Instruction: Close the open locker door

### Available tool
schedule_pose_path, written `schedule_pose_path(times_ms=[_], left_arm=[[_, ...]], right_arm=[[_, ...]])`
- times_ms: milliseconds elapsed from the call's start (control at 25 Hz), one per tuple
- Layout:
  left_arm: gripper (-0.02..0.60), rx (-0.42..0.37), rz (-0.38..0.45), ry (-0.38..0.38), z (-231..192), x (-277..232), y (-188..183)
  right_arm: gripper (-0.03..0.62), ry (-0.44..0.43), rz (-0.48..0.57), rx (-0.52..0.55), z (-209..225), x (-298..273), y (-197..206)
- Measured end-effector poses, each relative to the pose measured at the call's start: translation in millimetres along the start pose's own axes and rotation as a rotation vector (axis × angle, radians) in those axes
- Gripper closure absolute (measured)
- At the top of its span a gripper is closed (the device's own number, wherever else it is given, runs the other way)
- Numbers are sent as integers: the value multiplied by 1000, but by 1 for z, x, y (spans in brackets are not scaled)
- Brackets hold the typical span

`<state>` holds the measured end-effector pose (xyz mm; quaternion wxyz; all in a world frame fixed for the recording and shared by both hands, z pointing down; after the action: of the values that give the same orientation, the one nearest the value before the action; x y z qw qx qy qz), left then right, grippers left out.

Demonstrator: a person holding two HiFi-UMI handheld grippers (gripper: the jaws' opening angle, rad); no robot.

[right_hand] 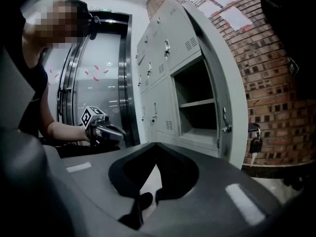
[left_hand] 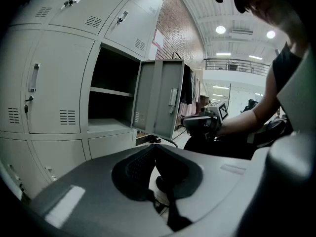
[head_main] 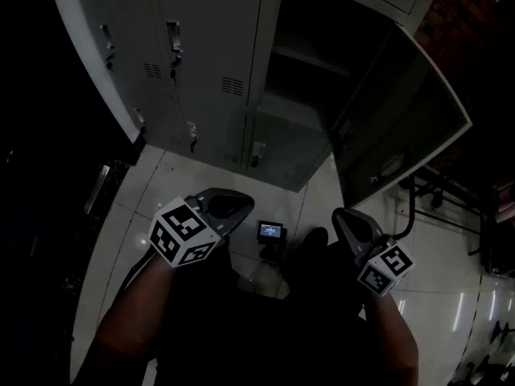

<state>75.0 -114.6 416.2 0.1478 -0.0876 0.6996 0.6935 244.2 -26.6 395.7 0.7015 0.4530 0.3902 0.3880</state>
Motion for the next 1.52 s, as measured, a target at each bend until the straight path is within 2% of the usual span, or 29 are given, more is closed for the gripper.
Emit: schedule_pose_path(times_ms=[400, 520, 600, 680, 880, 1040, 1320, 1400, 1520], left_arm=[[569, 15, -8, -2, 2, 6, 4], [569, 14, -8, -2, 1, 5, 4], [569, 11, -11, -5, 1, 5, 4], [569, 10, -11, -7, 1, 5, 4], [569, 3, -15, -5, 2, 4, 4], [569, 3, -19, -11, 1, 3, 5], [569, 8, -22, -13, 1, 3, 5], [569, 9, -21, -14, 1, 3, 5], [569, 10, -19, -11, 2, 2, 4]], right_arm=[[591, 38, 67, -39, -2, 10, -7], [591, 60, 81, 1, -1, 21, -18], [510, 84, 94, 25, 5, 33, -28], [463, 124, 118, 19, 15, 47, -39], [431, 217, 180, -6, 54, 74, -69], [387, 135, 200, 10, 73, 68, -91], [382, -46, 133, 45, 76, 38, -101], [428, -91, 116, 56, 68, 29, -99], [438, -141, 96, 86, 50, 13, -96]])
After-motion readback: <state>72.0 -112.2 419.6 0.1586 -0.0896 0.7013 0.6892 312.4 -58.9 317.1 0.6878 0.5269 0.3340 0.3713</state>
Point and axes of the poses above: the fingertips, and each gripper's own axes: x backward along the fingers, z to its right, y out of its underside, the point moved 2 cm from there along x, backward along the fingers, and after that the axes turned 9 degrees about -x, right-handed, at the moved point
